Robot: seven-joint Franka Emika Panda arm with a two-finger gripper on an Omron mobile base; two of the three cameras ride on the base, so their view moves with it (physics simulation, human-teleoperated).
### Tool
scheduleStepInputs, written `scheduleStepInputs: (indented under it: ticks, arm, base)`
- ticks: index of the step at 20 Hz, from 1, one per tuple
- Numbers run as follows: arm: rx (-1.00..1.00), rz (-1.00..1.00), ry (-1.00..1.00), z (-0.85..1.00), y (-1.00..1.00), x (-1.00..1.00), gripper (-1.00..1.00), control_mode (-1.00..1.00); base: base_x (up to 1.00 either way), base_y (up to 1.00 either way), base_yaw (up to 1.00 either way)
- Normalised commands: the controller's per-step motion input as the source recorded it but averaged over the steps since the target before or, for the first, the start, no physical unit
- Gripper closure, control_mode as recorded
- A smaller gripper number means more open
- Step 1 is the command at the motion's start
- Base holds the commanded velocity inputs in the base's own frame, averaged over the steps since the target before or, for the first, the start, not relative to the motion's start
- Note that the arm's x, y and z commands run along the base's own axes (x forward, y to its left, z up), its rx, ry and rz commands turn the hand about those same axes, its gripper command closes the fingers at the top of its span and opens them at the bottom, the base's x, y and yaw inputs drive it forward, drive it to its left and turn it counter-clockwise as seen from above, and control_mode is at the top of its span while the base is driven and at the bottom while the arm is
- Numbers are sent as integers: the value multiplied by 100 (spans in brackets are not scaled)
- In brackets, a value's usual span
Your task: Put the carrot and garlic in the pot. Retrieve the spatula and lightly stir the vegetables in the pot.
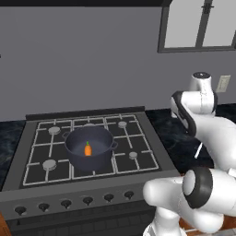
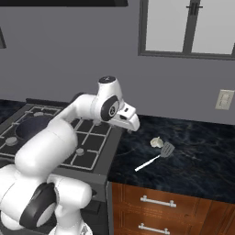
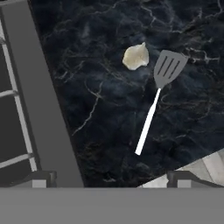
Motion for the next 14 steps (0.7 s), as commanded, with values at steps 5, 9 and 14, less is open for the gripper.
scheduleStepInputs:
  ticks: [5, 9, 14]
  arm:
    - [-1, -19, 0, -17, -51, 33, -100, -100]
    - [0, -17, 0, -21, -47, 26, -100, -100]
    - [0, -16, 0, -25, -39, 26, -100, -100]
  base:
    - [0, 0, 0]
    - [0, 0, 0]
    - [0, 0, 0]
